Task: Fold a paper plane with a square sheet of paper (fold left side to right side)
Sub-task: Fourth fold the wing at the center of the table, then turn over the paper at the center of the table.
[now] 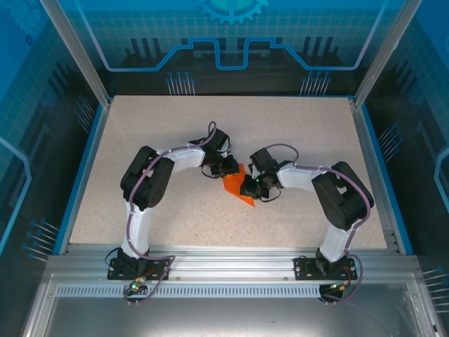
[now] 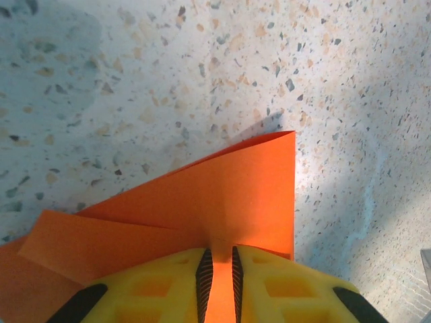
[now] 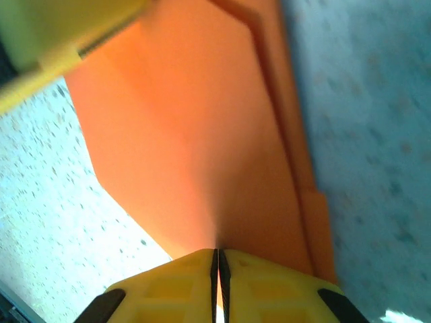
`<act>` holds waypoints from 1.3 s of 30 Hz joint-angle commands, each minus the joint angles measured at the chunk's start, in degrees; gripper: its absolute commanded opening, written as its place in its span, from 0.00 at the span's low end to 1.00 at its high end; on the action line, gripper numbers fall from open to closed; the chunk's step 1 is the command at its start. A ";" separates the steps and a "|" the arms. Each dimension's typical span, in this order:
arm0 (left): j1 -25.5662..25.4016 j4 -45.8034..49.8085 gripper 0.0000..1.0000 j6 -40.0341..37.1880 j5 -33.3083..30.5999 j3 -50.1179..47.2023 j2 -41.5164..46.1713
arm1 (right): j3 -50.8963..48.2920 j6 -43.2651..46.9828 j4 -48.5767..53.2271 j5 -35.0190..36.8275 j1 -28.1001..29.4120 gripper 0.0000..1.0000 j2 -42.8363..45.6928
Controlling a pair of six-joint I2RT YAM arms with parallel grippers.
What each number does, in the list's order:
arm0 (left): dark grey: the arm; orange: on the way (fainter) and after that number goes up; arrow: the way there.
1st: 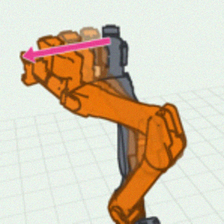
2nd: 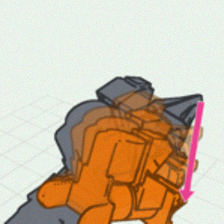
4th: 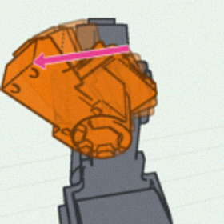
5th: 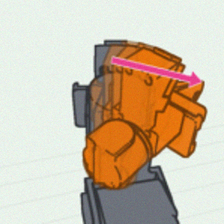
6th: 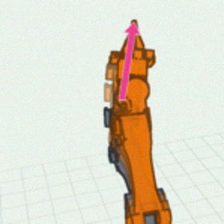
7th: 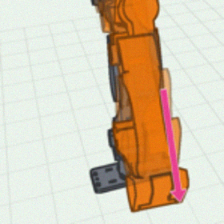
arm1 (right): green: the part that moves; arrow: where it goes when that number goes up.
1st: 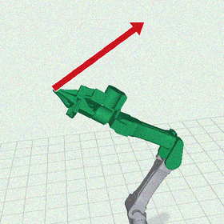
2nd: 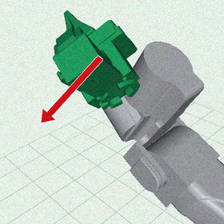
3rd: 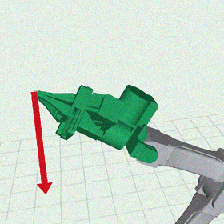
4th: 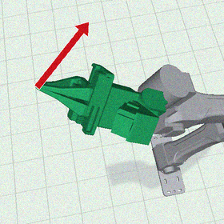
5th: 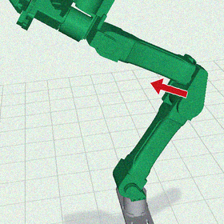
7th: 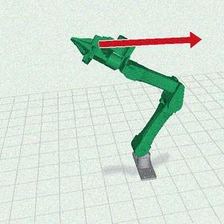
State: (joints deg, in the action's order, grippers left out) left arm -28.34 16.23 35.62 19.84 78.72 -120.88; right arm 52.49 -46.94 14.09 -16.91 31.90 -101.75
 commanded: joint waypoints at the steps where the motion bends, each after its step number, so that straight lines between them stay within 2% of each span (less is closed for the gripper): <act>1: 0.48 3.95 0.23 -1.16 -6.04 -0.32 -4.02 | -5.46 1.10 8.76 0.91 0.18 0.13 1.98; 12: 0.56 5.06 0.23 -1.08 -5.27 0.88 -3.86 | -15.13 2.72 7.92 -0.04 -2.22 0.14 8.18; 14: 0.66 5.11 0.24 -0.91 -3.95 1.35 -3.49 | -15.81 4.05 8.69 0.09 -3.15 0.14 9.67; 20: 2.80 2.57 0.29 1.44 5.17 3.81 0.78 | -15.82 10.13 9.42 -2.40 -5.98 0.16 16.44; 26: 5.60 3.60 0.42 1.41 7.24 5.05 8.83 | -13.64 17.59 9.44 -1.97 -8.72 0.34 24.12; 31: 6.80 2.05 0.51 1.77 4.40 -3.18 16.79 | -12.11 20.49 5.81 -2.34 -9.79 0.45 24.72; 36: 6.62 -5.62 0.53 5.42 5.75 -13.16 19.17 | -13.17 17.78 -0.97 -3.10 -9.75 0.52 25.65; 39: 6.05 -9.88 0.51 7.11 7.82 -14.61 16.95 | -14.05 17.32 -2.90 -3.06 -9.74 0.54 27.19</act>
State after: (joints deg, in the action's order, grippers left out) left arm -21.76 11.00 40.23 25.17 65.84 -101.49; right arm 39.09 -29.15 14.98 -18.83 23.09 -76.90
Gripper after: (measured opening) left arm 0.516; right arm 0.535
